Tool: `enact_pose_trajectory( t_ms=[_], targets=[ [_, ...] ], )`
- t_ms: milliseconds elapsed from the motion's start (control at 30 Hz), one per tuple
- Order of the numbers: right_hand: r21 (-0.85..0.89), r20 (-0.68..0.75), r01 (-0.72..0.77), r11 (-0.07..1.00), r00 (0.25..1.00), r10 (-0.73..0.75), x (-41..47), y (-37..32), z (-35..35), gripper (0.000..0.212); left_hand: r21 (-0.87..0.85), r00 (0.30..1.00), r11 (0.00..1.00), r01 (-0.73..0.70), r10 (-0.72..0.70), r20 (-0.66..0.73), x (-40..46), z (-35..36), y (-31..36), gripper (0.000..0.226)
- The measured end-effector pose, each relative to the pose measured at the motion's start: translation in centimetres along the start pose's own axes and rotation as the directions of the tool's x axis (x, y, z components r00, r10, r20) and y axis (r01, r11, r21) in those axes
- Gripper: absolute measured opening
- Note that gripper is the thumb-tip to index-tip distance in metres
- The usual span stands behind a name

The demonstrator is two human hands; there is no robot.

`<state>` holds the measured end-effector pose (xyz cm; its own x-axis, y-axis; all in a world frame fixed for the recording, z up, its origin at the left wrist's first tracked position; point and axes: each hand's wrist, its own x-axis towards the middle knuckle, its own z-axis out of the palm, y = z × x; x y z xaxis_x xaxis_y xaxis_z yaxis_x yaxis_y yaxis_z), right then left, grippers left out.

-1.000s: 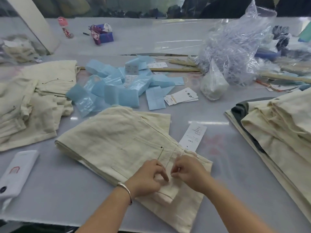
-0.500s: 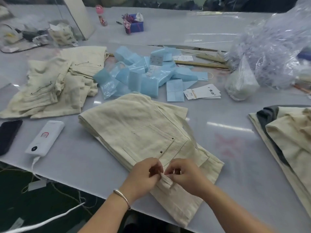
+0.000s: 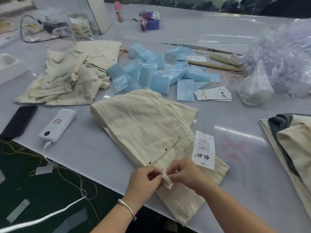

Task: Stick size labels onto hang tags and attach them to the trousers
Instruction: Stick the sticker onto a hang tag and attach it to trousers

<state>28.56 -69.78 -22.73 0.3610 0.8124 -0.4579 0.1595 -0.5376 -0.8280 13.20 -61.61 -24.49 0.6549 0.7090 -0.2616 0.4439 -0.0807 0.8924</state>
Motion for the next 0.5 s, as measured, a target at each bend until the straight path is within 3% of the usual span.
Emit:
enact_pose_trajectory(
  t_ms=[233, 500],
  targets=[
    [0.015, -0.058, 0.035, 0.999, 0.998, -0.034, -0.14, 0.17, 0.50, 0.012, -0.090, 1.000, 0.996, 0.024, -0.023, 0.009, -0.31, -0.33, 0.06, 0.024],
    [-0.021, 0.036, 0.019, 1.000, 0.999, -0.018, -0.31, -0.11, -0.16, 0.007, -0.184, 0.993, 0.976, 0.116, -0.115, 0.014, -0.06, 0.04, 0.79, 0.020]
  ],
)
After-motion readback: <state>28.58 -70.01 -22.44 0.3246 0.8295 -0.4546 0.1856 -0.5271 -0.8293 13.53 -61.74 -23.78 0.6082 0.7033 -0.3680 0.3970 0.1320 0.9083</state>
